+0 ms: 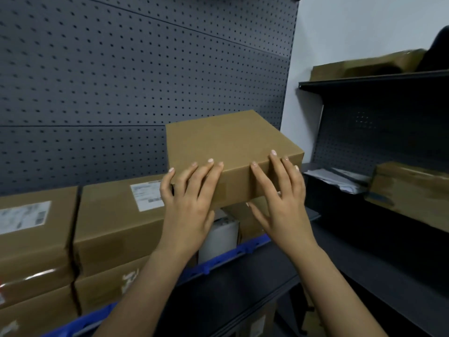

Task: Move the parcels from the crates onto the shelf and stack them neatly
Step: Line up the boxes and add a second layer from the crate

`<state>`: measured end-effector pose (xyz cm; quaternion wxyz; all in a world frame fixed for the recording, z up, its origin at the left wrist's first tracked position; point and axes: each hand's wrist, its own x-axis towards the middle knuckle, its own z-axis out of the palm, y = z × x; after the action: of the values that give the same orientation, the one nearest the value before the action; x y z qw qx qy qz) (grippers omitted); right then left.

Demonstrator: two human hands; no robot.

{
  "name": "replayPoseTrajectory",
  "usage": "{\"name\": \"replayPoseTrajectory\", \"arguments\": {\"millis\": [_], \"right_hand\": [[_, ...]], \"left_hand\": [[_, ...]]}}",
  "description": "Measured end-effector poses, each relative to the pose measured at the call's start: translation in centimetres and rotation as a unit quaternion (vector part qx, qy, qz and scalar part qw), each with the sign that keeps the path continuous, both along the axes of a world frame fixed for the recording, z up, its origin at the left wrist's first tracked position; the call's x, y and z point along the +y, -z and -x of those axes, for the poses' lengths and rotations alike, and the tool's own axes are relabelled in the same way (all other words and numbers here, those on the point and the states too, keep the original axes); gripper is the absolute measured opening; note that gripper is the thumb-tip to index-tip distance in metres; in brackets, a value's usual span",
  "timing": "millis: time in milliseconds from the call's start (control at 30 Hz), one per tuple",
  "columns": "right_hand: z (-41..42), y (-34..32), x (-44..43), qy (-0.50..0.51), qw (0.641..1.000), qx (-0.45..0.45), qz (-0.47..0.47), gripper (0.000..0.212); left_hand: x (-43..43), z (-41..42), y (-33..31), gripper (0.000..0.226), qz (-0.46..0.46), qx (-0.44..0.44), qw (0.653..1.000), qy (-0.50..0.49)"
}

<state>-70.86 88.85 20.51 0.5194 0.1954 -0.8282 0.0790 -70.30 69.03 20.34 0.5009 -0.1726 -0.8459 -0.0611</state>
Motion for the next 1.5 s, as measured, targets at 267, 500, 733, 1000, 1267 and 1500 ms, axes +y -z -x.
{"name": "replayPoseTrajectory", "arguments": {"millis": [267, 500, 733, 1000, 1267, 1500], "right_hand": [[8.0, -0.9, 3.3, -0.021, 0.976, -0.070, 0.203, 0.097], [12.6, -0.9, 3.0, -0.156, 0.895, -0.131, 0.397, 0.094], [18.1, -0.1, 6.5, -0.116, 0.969, -0.088, 0.198, 0.083], [23.0, -1.0, 11.2, -0.117, 0.992, -0.038, -0.032, 0.103], [23.3, -0.6, 10.6, -0.190, 0.980, -0.034, 0.052, 0.092], [22.0, -0.3, 9.3, -0.208, 0.951, -0.095, 0.206, 0.094]], "left_hand": [[3.7, 9.2, -1.1, 0.103, -0.016, 0.007, 1.000, 0.008], [7.1, 13.3, -0.3, 0.100, -0.008, 0.002, 1.000, -0.021], [9.7, 15.9, -0.1, 0.099, 0.013, -0.004, 0.996, -0.084], [13.4, 16.7, -0.8, 0.098, 0.042, -0.005, 0.984, -0.170], [14.3, 15.0, -1.7, 0.089, 0.010, 0.036, 0.976, -0.217], [13.6, 14.4, -1.6, 0.119, -0.064, 0.013, 0.984, -0.165]]}}
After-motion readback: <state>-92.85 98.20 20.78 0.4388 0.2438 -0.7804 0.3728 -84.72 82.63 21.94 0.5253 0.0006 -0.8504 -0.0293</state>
